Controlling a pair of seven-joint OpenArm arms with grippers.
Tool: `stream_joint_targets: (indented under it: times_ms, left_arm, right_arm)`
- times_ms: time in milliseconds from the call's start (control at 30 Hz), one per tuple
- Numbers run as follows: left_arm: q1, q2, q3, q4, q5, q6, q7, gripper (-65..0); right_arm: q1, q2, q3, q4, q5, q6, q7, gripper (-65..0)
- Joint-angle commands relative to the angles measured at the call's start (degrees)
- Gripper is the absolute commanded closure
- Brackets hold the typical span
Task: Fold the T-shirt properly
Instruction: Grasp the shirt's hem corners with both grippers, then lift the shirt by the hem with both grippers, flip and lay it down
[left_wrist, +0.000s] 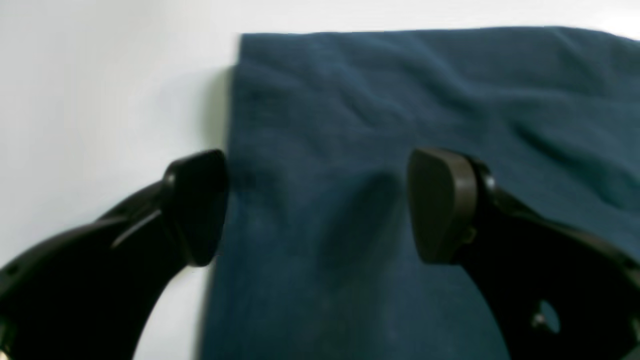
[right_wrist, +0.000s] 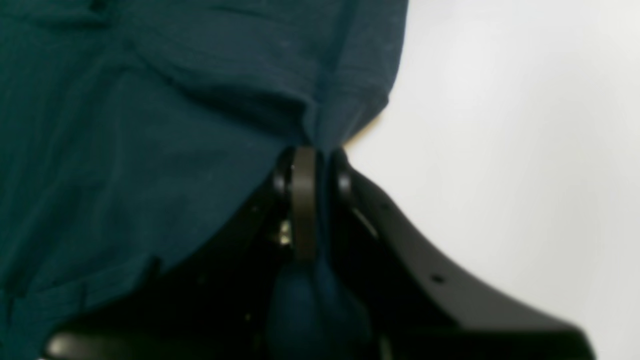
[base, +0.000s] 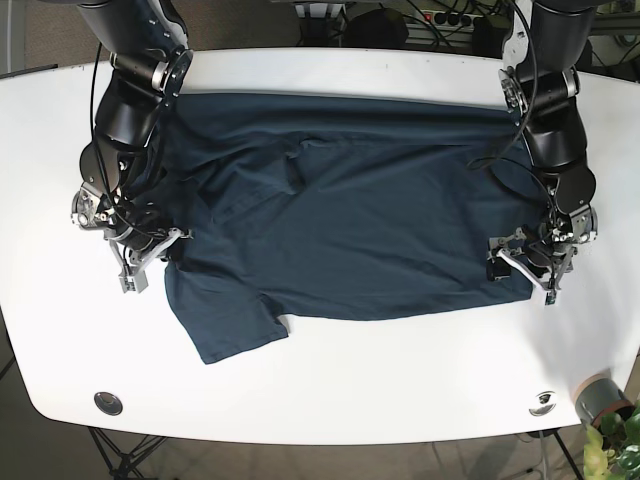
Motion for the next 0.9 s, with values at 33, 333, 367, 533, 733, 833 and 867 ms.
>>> stream_joint_targets:
  times_ms: [33,333,367,533,733,833,867]
  left_arm:
    - [-1.6,-0.5,0.0,0.5,-0.6,-2.8,1.7,-52.5]
    - [-1.6,-0.7,-0.4,0.5,-0.6,-5.2,2.2,-34.0]
    - [-1.5,-0.7,-0.4,0.5,-0.6,-5.2,2.1,-27.6]
    - [-1.3,-0.8,-0.1,0.5,-0.2,-4.8,2.1,-8.1]
    - [-1.2,-0.8,-0.5,1.0,-0.6,-5.0,1.3,0.0]
    - [-1.2,-0.8,-0.6,1.0,-0.7,-5.1,1.3,0.0]
    - [-1.2,-0.7,-0.6,1.2,-0.7,-5.1,1.4,0.0]
  right_arm:
    - [1.3,0.6,0.1,1.1,0.2,0.28,-0.1,-2.7]
    - [1.3,0.6,0.2,1.1,0.2,0.28,-0.1,-2.7]
    - [1.3,0.6,0.2,1.1,0.2,0.37,-0.1,-2.7]
    - [1.3,0.6,0.2,1.1,0.2,0.63,-0.1,-2.5]
    - [1.3,0.6,0.1,1.1,0.2,0.63,-0.1,-2.1]
    - [1.3,0.6,0.1,1.5,0.3,0.81,-0.3,-2.1]
    - [1.3,0.6,0.2,2.3,0.3,0.81,-0.4,-2.1]
